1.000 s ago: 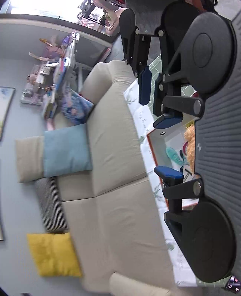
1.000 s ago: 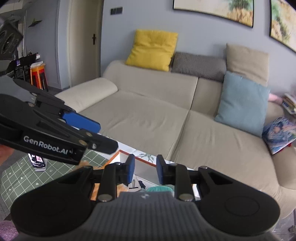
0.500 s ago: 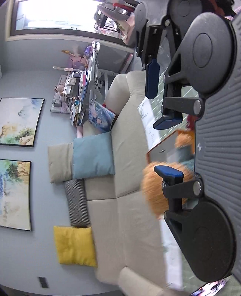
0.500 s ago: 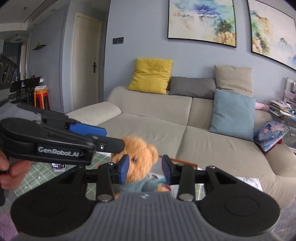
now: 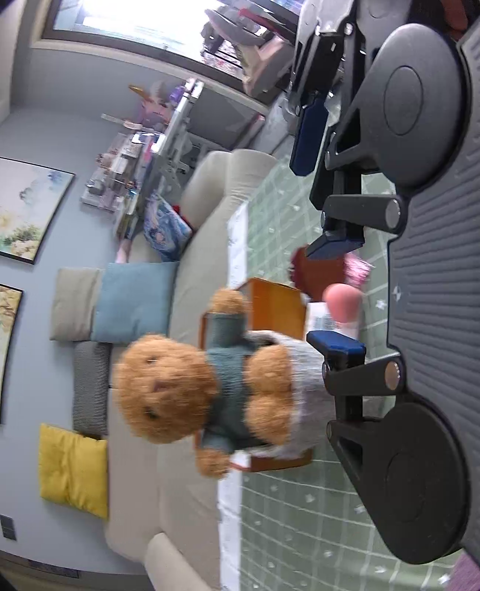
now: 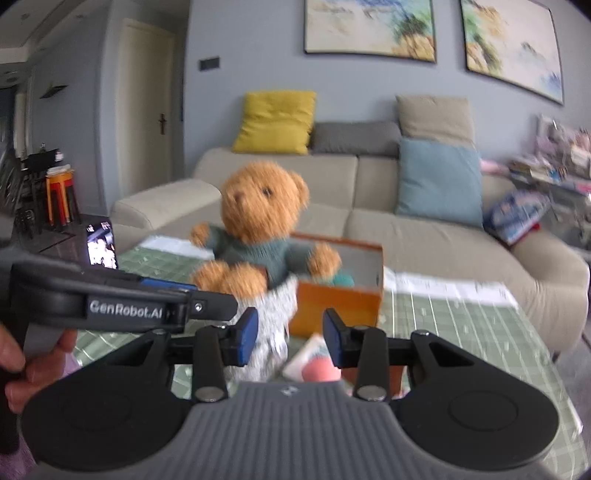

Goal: Organize soft objects
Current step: 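Move both open grippers back to the soft items on the mat, then grasp the pink sponge ball with the left gripper while the right gripper grasps the pink silk pouch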

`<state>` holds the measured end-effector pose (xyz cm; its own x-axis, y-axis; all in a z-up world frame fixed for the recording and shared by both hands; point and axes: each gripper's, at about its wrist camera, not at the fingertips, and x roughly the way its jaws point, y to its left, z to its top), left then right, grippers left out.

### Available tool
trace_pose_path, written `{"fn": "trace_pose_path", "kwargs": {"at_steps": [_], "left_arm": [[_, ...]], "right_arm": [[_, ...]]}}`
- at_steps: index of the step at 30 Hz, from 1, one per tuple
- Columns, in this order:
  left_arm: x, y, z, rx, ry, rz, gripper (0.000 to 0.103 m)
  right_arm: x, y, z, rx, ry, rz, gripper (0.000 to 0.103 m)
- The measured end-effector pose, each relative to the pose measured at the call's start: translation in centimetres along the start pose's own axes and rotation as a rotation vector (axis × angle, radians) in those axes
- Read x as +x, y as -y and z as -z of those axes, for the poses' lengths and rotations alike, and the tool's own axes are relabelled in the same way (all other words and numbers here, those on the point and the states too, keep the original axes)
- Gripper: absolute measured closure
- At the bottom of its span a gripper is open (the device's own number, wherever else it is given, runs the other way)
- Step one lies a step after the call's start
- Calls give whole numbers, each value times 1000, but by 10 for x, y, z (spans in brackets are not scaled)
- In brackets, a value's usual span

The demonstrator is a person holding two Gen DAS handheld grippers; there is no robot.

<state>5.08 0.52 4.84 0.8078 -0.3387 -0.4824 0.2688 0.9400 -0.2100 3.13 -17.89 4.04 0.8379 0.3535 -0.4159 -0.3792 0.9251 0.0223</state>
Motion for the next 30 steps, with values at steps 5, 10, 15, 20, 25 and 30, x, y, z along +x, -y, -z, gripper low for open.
{"fn": "trace_pose_path", "kwargs": {"at_steps": [5,10,15,20,25,30], "left_arm": [[20,5,40,-3,-49,-35,58],[35,12,58,30,-93,-60,58],[49,10,64,24,-115,-67,59],[72,14,66,28,-143,-66,59],[97,18,63,35,-153,-75,54],[126,20,64,57,-162,-92,46]], "right_arm": [[15,0,32,-19,-86,38,65],[30,12,49,27,-152,53,66],[42,26,60,74,-181,92,68],[58,44,63,119,-213,132,70],[74,62,64,129,-220,166,70],[98,80,69,129,-262,192,65]]}}
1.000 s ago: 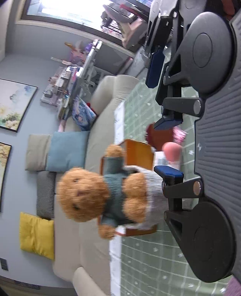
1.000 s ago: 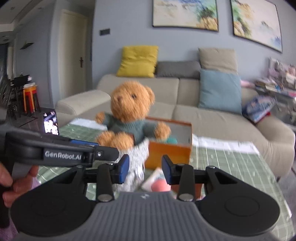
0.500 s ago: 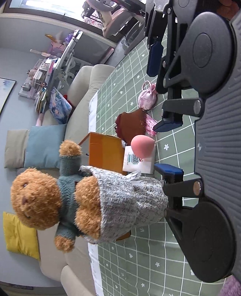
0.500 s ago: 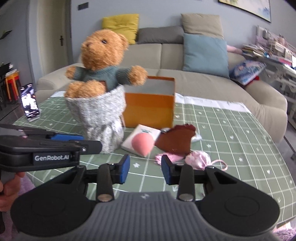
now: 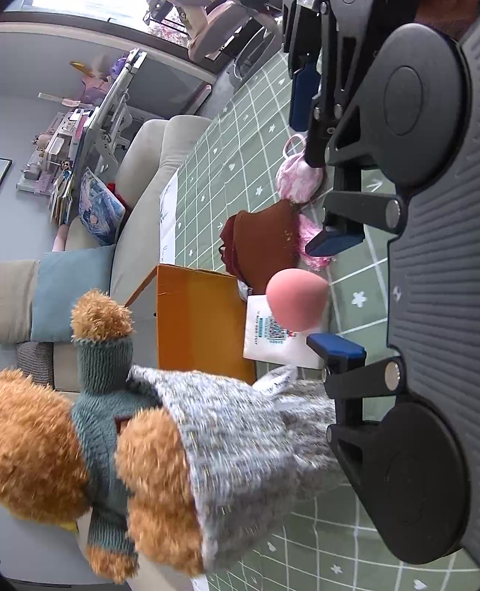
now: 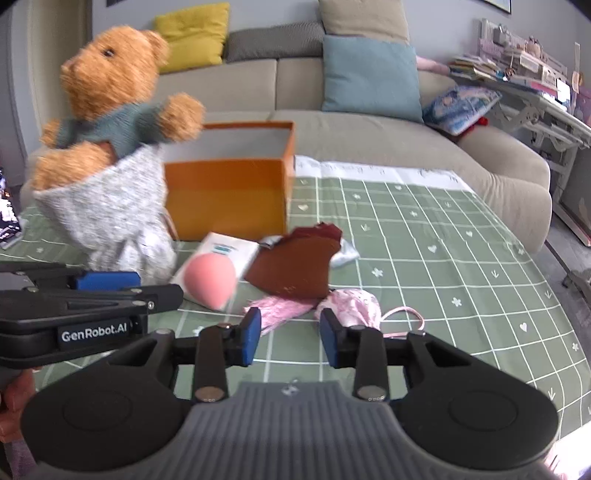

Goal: Organize soft objects
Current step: 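Grasp the pink sponge ball with the left gripper while the right gripper grasps the pink silk pouch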

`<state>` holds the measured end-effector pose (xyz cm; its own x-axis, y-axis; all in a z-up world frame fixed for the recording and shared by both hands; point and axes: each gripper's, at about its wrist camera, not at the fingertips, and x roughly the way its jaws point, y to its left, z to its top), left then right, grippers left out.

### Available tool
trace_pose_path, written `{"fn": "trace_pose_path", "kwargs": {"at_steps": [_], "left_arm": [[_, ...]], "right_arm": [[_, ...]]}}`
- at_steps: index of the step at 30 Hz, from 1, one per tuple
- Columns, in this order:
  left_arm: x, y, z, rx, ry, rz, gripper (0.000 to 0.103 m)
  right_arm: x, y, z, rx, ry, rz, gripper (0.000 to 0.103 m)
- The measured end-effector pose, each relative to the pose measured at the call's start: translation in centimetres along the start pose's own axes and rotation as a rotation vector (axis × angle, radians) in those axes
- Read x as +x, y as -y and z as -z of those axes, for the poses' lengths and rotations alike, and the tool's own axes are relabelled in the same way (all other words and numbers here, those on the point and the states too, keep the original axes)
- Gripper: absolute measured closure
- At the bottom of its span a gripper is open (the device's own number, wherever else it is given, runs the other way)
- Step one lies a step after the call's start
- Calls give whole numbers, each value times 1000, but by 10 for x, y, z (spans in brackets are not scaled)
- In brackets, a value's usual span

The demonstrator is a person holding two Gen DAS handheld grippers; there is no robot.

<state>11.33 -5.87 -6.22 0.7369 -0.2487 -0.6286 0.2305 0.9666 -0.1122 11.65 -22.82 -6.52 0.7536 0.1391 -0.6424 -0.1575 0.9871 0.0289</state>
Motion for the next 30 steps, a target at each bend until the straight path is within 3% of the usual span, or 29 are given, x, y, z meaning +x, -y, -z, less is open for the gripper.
{"fn": "trace_pose_path", "kwargs": {"at_steps": [4,7,14,21,25,27,30], "left_arm": [[18,1,-3,6,9,-19,32],[29,1,-5,10,28,-40,31],[52,6,-2,58,15,-60,30],[66,8,-3,69,12,-88,30],[72,7,-5,65,5,-88,40],[74,6,-3,54,-7,-81,45],[75,6,-3,53,-11,-70,47]], "right_arm": [[20,9,-3,-23,-6,28,58],[38,16,-6,-65,10,68,51],[69,32,-2,-35,-34,85,35],[90,37,2,-22,-80,79,32],[96,43,3,23,-86,71,32],[98,44,4,34,-94,64,37],[100,43,6,38,-107,60,40]]}}
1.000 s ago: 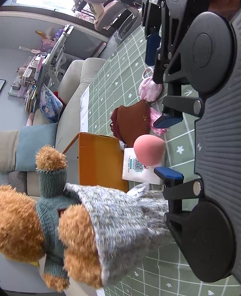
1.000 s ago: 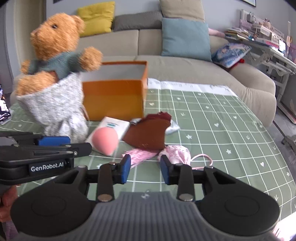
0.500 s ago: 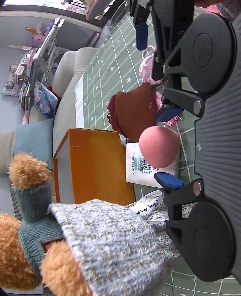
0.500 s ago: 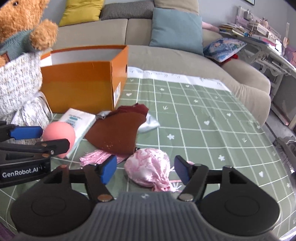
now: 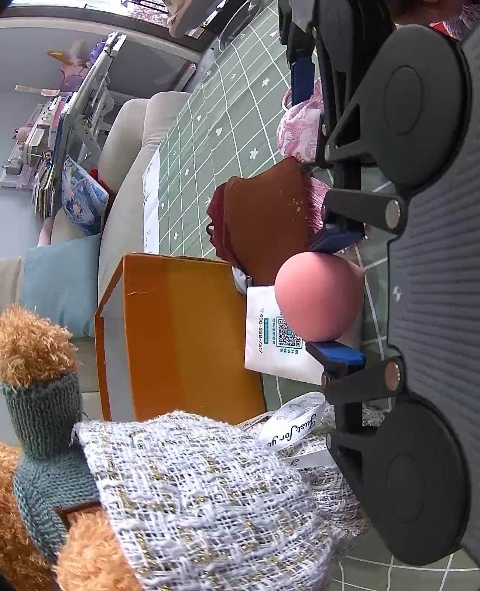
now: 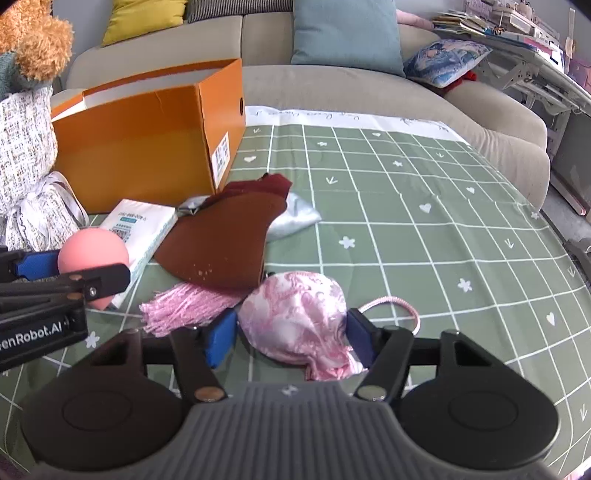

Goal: Organize soft objects
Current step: 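Grasp the pink sponge ball with the left gripper while the right gripper grasps the pink silk pouch, then lift the pink ball with the left gripper while the right gripper carries the pink pouch to the box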

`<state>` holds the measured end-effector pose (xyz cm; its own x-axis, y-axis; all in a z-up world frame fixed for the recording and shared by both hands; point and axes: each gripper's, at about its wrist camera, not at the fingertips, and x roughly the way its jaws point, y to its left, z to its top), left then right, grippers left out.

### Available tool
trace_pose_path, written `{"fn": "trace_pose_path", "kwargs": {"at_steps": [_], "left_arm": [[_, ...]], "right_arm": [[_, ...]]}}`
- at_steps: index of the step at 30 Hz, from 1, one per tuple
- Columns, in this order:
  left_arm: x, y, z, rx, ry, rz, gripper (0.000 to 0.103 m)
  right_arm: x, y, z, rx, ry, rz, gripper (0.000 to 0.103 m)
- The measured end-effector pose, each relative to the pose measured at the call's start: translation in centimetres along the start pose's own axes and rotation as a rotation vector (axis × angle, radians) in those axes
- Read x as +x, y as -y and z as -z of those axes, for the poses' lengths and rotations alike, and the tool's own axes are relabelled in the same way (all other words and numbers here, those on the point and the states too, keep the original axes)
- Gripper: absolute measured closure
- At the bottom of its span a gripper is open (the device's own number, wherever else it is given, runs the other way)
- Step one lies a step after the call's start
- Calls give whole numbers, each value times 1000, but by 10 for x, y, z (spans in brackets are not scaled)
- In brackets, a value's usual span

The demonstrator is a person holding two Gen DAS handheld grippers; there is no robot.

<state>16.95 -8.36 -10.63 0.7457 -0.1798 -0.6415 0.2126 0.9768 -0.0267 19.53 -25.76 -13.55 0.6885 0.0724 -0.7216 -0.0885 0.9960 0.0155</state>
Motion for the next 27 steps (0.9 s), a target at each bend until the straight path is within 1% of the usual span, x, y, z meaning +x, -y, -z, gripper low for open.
{"fn": "trace_pose_path", "kwargs": {"at_steps": [2,3,6,9,16,20,24,27], "left_arm": [[0,1,-1,3,-2,2,48],[0,0,-1,1,-3,6,49],[-2,0,-1,2,-2,13,49],[-8,1,-1,2,4,21,49],[-27,9,2,33,11,43,50],[-37,9,3,29,2,47,50],[-50,8,3,24,11,54,51],[-61,7,2,24,19,60,51]], "right_arm": [[1,-1,1,-5,0,0,43],[1,-1,2,-13,-1,4,46],[1,-4,3,-46,-6,22,51],[-1,-7,3,-58,-13,23,56],[-16,-23,9,-111,-20,18,58],[-36,-29,12,-134,-1,13,58],[-54,-32,14,-140,11,7,58],[-70,-37,13,-156,36,9,58]]}}
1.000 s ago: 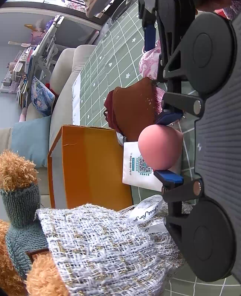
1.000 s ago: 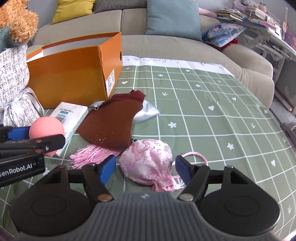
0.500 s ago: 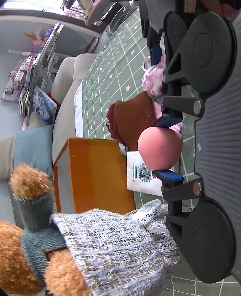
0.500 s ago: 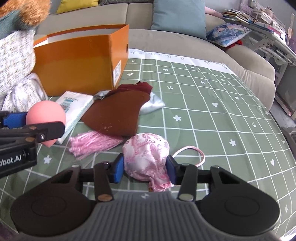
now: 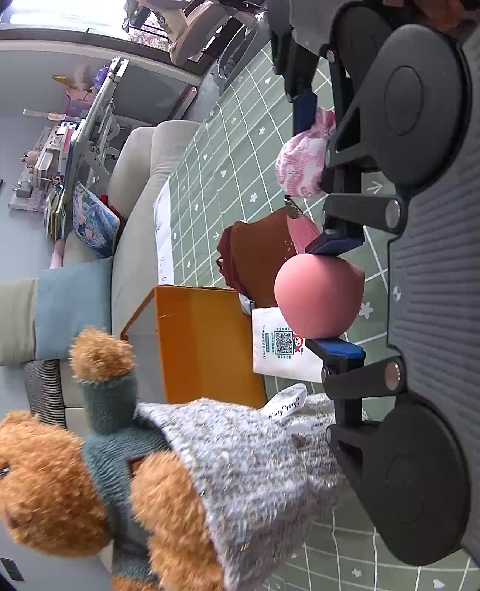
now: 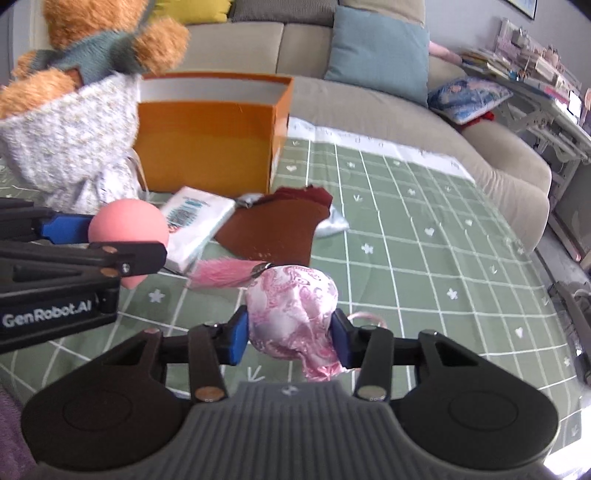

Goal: Organize soft objects
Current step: 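Lift the pink ball with the left gripper while the right gripper carries the pink pouch to the box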

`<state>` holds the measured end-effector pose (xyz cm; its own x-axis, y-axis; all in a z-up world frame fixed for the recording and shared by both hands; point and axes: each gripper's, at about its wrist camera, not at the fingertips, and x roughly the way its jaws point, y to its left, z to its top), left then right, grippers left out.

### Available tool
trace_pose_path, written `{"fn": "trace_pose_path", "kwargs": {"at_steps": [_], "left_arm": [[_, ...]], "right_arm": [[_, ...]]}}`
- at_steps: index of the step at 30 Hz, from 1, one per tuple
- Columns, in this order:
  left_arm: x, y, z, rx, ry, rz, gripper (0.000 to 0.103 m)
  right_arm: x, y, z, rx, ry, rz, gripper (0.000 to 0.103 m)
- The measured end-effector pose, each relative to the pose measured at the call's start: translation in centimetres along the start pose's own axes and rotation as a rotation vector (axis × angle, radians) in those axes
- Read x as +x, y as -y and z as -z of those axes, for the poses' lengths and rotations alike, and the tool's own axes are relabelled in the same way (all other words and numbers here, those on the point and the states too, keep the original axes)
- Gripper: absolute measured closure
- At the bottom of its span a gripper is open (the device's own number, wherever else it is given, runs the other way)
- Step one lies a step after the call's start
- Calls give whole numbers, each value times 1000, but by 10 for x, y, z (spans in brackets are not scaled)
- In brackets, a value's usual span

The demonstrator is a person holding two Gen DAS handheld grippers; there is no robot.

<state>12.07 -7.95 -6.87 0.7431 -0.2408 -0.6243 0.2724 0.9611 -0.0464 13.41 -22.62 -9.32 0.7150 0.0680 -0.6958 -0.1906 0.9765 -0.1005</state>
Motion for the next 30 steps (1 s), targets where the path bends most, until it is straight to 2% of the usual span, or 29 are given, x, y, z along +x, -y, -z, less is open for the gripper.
{"fn": "trace_pose_path", "kwargs": {"at_steps": [20,30], "left_arm": [[-89,-5,-5,-23,56,6,52],[-135,-15,-29,2,96,-7,52]], "right_arm": [[-115,-28,-9,-16,163,-49,58],[-170,-33,-35,-37,271,-55,57]]}}
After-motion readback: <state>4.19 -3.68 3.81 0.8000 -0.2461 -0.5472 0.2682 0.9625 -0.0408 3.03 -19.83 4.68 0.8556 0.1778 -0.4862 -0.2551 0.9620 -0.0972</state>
